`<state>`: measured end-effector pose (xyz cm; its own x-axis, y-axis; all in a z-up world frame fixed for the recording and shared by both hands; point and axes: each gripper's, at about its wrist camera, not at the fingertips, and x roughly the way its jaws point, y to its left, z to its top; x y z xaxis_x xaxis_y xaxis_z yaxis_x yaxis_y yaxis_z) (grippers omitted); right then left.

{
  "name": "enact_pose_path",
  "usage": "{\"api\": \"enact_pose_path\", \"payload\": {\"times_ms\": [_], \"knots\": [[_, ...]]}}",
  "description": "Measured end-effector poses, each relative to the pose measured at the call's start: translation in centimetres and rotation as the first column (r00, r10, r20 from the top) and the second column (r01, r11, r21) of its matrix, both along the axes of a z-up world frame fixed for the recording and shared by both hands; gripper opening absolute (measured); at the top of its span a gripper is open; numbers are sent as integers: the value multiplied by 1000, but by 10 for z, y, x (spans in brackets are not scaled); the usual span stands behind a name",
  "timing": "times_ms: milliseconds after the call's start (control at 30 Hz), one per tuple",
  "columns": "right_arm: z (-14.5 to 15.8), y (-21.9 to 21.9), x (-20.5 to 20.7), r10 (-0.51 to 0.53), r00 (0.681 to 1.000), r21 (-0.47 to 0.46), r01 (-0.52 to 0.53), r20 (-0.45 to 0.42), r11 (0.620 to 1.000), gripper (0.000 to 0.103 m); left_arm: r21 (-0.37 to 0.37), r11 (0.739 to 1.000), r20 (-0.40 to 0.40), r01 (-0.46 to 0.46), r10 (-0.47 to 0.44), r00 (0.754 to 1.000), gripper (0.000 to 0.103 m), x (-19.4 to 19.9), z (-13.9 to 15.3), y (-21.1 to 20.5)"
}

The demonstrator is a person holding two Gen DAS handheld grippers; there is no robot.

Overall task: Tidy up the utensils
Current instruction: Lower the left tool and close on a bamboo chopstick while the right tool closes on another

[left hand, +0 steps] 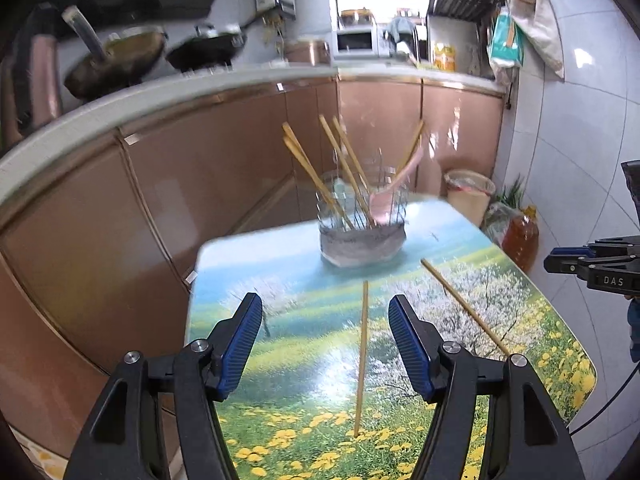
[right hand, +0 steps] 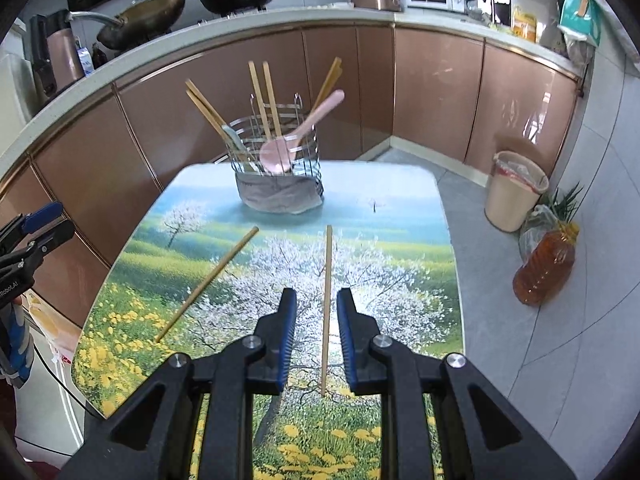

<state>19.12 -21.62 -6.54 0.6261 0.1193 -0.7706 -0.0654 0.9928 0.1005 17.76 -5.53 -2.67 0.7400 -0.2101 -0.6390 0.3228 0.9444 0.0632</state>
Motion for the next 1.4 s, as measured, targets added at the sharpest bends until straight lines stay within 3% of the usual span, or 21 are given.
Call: {"api": "enact_pose_path", "payload": {"times_ms": [167,267,333,500,933,1267,1400], "knots": [[-30,0,41,22,994,3,-22,-103,1000,20,-18,998,-213,62,-64,975,63,50,-41,-13],[-50,1,73,39,984,-2,-40,-173,999,20,-9,996,-315,90,-89,945,60,82,-68,-24],[-62,3,90,52,977,-6,-54,-208,999,20,-16,993,-394,113,-110,913,59,102,-88,-32],[-91,12,131,77,951,-35,-91,-300,995,19,17,988,-489,151,-124,863,51,134,-123,-50],[-127,19,181,78,902,-83,-125,-425,989,18,98,975,-593,201,-105,798,29,164,-163,-74],[-129,25,194,104,885,-107,-171,-453,979,18,127,967,-610,219,-98,787,22,178,-168,-87],[-128,27,197,117,876,-111,-189,-469,976,9,147,962,-616,228,-92,783,15,178,-169,-96]]}}
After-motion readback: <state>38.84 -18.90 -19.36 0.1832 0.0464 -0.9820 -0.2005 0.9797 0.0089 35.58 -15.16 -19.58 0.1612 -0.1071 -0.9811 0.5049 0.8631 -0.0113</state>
